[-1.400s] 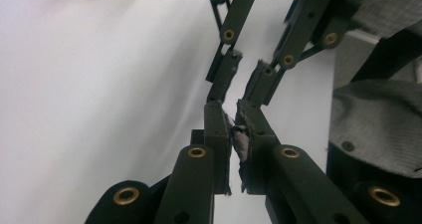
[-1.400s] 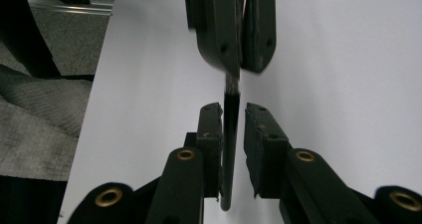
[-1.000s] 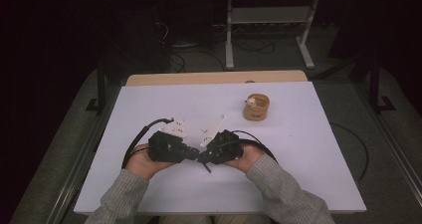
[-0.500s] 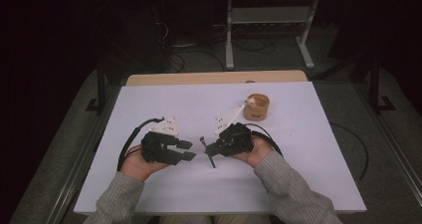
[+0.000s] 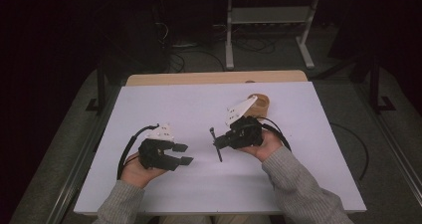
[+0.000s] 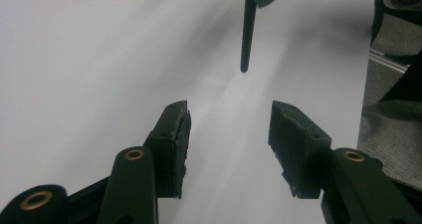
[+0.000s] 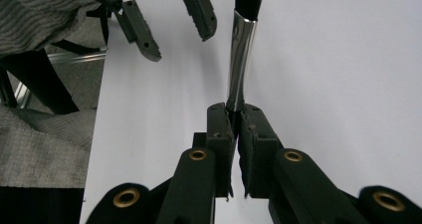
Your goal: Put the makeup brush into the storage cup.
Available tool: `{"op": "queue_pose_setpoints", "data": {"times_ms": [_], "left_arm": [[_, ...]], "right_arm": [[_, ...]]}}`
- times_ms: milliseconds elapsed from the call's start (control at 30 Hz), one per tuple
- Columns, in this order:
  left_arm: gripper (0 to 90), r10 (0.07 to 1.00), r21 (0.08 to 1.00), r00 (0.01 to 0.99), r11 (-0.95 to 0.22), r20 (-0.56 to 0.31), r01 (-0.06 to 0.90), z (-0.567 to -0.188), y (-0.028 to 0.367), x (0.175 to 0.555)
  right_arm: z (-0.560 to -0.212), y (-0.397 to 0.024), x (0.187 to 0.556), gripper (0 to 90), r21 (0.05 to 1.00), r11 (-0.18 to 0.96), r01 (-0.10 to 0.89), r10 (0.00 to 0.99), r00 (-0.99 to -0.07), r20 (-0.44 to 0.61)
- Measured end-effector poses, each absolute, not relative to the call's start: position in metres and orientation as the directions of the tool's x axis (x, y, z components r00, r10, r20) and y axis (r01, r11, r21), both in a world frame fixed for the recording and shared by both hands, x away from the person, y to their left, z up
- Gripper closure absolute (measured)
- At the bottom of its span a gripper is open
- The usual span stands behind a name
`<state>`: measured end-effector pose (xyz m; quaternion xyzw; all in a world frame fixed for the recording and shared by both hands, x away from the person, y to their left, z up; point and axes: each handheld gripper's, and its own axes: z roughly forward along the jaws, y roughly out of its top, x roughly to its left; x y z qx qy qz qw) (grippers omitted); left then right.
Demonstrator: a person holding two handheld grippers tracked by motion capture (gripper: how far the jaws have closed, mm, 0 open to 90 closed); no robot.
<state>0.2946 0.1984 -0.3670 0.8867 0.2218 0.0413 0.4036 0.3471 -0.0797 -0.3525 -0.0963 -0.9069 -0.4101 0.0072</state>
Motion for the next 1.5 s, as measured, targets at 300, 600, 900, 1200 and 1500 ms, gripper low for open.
{"op": "queue_pose_setpoints", "data": {"times_ms": [300,600,900,1200,1500], "left_arm": [[45.6,0.448,0.746,0.886,-0.547,-0.122,0.380,-0.375,0.205,0.291],[42.8,0.480,0.736,0.869,-0.547,-0.116,0.400,-0.384,0.212,0.289],[40.0,0.501,0.740,0.857,-0.532,-0.117,0.412,-0.387,0.217,0.288],[39.0,0.506,0.741,0.855,-0.529,-0.117,0.414,-0.390,0.220,0.287],[38.2,0.507,0.741,0.854,-0.530,-0.114,0.413,-0.390,0.222,0.288]], "right_arm": [[-0.351,-0.091,0.355,83.1,0.743,0.631,0.223,0.205,-0.972,0.118],[-0.343,-0.104,0.364,83.1,0.746,0.623,0.235,0.240,-0.965,0.104],[-0.335,-0.114,0.370,83.1,0.749,0.614,0.247,0.266,-0.959,0.099],[-0.332,-0.123,0.377,83.1,0.751,0.601,0.273,0.297,-0.949,0.107],[-0.326,-0.132,0.390,83.1,0.749,0.596,0.290,0.325,-0.940,0.106]]}}
